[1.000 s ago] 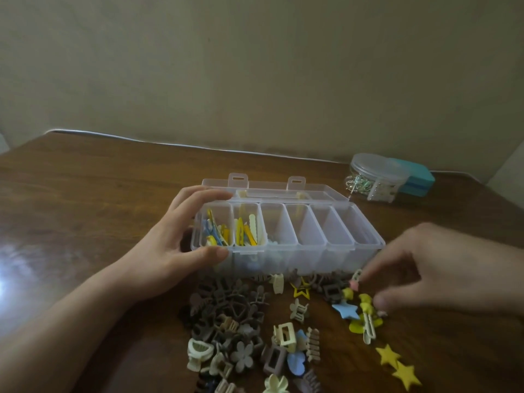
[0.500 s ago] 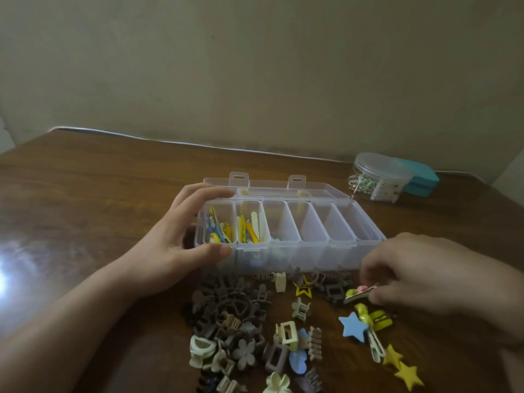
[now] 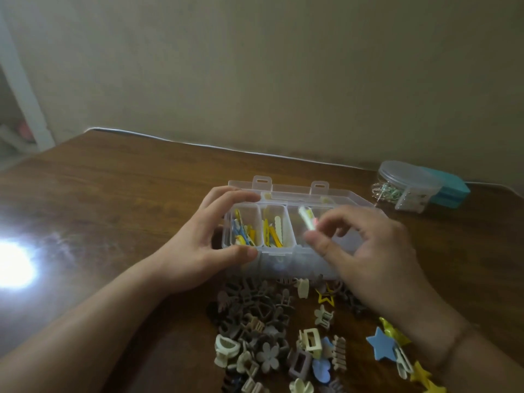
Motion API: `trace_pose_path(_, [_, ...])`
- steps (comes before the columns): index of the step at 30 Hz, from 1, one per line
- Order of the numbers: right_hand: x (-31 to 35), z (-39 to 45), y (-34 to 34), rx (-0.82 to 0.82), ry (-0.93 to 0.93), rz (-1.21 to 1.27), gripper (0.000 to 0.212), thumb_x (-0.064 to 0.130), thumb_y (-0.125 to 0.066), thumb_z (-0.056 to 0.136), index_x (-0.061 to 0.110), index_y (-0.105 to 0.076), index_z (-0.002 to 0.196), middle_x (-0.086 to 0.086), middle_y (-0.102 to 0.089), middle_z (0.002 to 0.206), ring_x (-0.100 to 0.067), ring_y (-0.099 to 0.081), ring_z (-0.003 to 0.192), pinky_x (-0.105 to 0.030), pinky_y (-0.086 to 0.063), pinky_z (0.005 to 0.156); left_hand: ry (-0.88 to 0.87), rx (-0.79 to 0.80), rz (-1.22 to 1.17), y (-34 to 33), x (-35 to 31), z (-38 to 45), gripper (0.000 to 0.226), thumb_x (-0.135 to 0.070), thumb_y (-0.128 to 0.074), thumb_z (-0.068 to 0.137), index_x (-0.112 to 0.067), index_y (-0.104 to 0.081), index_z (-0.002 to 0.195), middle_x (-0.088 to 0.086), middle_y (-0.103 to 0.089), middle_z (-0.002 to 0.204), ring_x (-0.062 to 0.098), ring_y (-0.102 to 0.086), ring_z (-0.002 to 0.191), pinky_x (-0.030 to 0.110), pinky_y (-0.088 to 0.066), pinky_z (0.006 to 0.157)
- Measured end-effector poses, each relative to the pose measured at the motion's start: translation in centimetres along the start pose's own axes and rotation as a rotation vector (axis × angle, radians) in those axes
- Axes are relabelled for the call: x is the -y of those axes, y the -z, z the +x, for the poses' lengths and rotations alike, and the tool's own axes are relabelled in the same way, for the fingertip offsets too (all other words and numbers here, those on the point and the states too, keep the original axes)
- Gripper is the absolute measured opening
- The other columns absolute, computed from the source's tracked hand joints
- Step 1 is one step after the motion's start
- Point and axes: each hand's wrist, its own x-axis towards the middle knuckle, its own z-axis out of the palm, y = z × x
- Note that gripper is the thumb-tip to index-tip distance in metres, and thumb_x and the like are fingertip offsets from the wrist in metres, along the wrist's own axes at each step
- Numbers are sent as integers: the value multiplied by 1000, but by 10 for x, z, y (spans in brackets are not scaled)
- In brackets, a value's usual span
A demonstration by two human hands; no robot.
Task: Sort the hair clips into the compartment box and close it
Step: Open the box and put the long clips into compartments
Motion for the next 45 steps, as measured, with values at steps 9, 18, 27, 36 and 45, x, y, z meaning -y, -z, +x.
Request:
trace_pose_path(9, [-11,-5,36,199,194,-162,30,51,-51,85,30,-67,98,14,-65,95,-6,-60,93,-30,-51,78,-1,9,-10,1,0,0,73,-61,-64,66,-45,-45,134,-25,-35,140,-3,-45,129,25,-50,99])
trace_pose_path(18, [-8,-17,75,1090,-260,-409,58,54,-70,75,74,-26,107,28,-52,106,-2,-55,96,-26,-52,85,-15,7,-10,1,2,0,71,-59,-65,67,-44,-46,134,-25,-36,140,-5,-45,128,22,-51,97])
trace_pose_path(27, [-11,-11,60,1021,-43,-403,34,45,-69,82,56,-42,99,26,-51,101,3,-49,90,-25,-49,79,1,7,-9,1,1,0,71,-60,-64,66,-47,-46,134,-27,-36,140,-3,-45,129,24,-52,96])
trace_pose_path(36, [-22,-7,61,1011,27,-284,19,48,-66,84,57,-54,97,28,-52,103,6,-51,94,-24,-49,80,16,10,-4,1,-1,0,72,-61,-63,64,-48,-46,133,-27,-35,140,-4,-44,128,28,-51,98])
trace_pose_path(45, [-13,-5,56,114,100,338,13,35,-71,78,34,-72,91,16,-71,88,-7,-66,81,-15,-53,65,14,16,18,1,1,0,72,-63,-63,66,-49,-45,134,-26,-34,141,-3,-43,131,32,-49,102])
